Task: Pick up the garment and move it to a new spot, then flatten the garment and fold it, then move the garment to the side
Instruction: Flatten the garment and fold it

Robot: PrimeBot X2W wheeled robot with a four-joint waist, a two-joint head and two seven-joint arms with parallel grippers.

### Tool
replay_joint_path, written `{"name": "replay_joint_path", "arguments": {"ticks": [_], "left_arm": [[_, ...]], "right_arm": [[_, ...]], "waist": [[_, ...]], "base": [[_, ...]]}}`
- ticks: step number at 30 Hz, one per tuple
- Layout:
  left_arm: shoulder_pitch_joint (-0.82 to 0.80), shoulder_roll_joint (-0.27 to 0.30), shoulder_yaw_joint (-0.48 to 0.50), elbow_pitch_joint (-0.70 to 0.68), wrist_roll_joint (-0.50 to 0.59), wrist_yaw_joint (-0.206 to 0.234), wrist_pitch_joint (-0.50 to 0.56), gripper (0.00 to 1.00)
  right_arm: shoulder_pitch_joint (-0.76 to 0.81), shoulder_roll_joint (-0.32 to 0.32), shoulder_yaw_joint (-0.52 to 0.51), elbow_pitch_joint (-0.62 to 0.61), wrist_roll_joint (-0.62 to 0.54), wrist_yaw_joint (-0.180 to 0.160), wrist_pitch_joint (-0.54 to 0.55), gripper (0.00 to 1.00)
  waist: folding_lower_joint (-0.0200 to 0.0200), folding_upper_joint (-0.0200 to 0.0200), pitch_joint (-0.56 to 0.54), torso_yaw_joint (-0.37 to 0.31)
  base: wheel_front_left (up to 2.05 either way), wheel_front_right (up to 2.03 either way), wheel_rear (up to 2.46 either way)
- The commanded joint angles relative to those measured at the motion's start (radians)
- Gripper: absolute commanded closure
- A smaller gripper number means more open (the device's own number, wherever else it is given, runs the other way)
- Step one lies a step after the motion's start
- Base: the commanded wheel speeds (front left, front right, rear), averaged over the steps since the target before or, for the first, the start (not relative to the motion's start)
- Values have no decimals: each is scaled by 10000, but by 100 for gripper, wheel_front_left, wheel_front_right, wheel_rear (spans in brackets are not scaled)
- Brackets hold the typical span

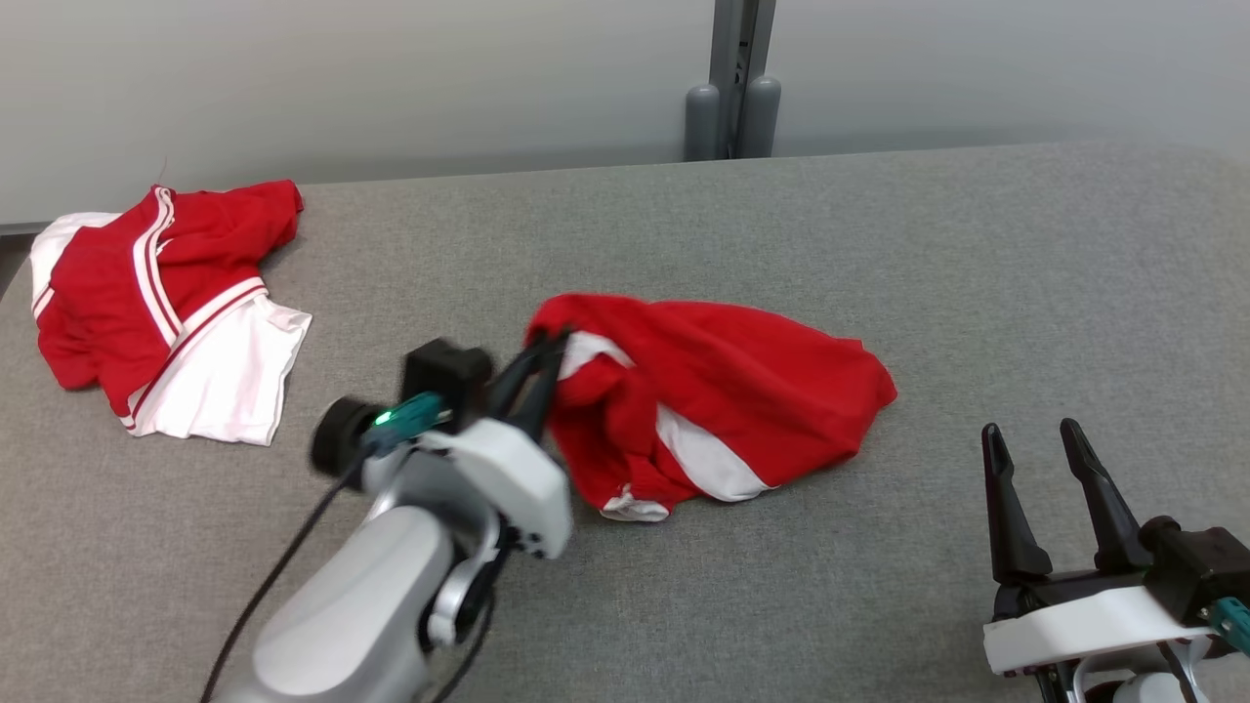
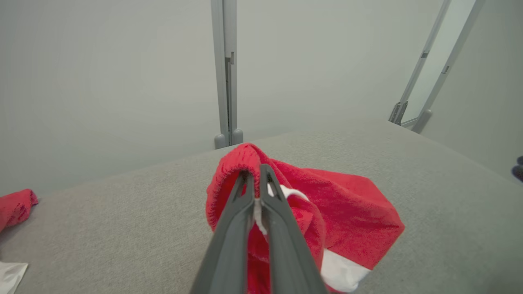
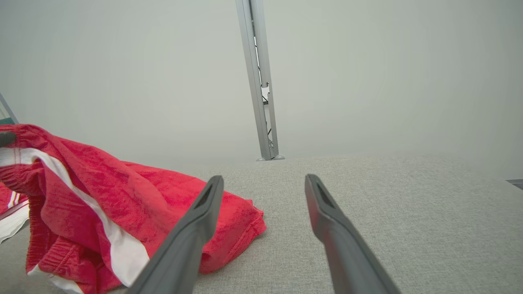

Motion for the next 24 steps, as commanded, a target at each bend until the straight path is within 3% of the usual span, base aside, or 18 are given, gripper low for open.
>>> {"name": "replay_joint_path", "arguments": {"ticks": [1,8,24], "left_arm": [[314,167,285,461,-192,109,-316,100],[781,377,831,2397,-585,-2,-1202,100],[174,-147,1466,6413,-1277,-1115,-2134,100]], "right_arm": [[-31,-63,-32,17,-83,5,-52,0],[-87,-63,-16,60,-238,5,-52,0],[-294,-62,325,301,-523,5,-53,0]], "waist": [[0,0,44,36],[0,0,75,119],[0,0,280,-99]], "base": [[0,0,0],[0,0,0],[0,0,0]]}}
